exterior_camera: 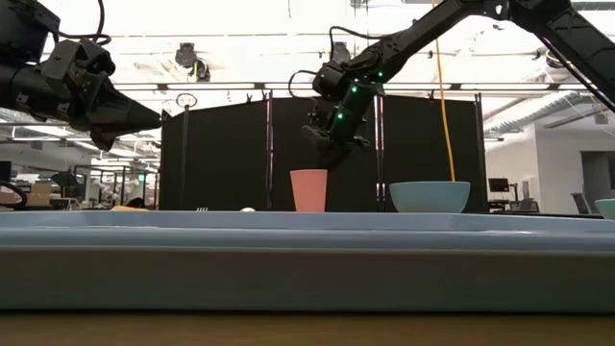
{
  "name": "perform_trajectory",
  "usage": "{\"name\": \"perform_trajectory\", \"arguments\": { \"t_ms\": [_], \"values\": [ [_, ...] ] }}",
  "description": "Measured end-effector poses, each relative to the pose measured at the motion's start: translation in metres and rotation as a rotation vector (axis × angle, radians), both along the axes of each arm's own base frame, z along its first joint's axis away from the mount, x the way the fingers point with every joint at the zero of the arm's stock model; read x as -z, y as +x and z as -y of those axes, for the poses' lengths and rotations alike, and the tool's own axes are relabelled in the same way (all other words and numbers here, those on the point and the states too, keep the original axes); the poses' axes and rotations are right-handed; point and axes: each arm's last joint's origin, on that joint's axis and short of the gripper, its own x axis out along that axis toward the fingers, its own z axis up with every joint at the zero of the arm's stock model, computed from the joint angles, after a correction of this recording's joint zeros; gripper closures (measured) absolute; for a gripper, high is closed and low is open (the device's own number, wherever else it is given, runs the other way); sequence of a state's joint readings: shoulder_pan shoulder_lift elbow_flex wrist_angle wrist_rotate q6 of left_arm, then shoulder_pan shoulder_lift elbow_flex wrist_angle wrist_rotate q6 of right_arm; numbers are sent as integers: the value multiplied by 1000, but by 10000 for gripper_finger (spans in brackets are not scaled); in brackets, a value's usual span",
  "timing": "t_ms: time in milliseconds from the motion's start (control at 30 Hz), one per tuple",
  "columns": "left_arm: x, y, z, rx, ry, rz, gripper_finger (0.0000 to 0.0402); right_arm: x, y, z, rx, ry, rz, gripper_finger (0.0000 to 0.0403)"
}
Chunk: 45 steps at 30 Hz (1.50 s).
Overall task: Set up tray
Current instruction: Put the pink cup on the blue tray
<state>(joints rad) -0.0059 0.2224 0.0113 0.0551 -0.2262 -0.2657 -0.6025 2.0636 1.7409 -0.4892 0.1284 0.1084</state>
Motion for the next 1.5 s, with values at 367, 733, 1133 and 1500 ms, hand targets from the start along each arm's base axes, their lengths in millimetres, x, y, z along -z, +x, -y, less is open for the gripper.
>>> {"name": "perform_trajectory", "arguments": {
  "t_ms": [367, 733, 1133, 1500],
  "values": [
    [0, 0, 0, 0, -1, 1, 314, 20, -11, 4, 29, -33, -45, 394],
    [0, 0, 0, 0, -1, 0, 314, 24, -6, -8, -44, -35, -6, 401],
    [0, 0, 0, 1, 8, -2, 314, -44, 9, -97, -328, -111, 53, 403],
    [0, 0, 0, 7, 2, -1, 314, -74, -31, -230, -558, 107, 127, 403]
  ]
}}
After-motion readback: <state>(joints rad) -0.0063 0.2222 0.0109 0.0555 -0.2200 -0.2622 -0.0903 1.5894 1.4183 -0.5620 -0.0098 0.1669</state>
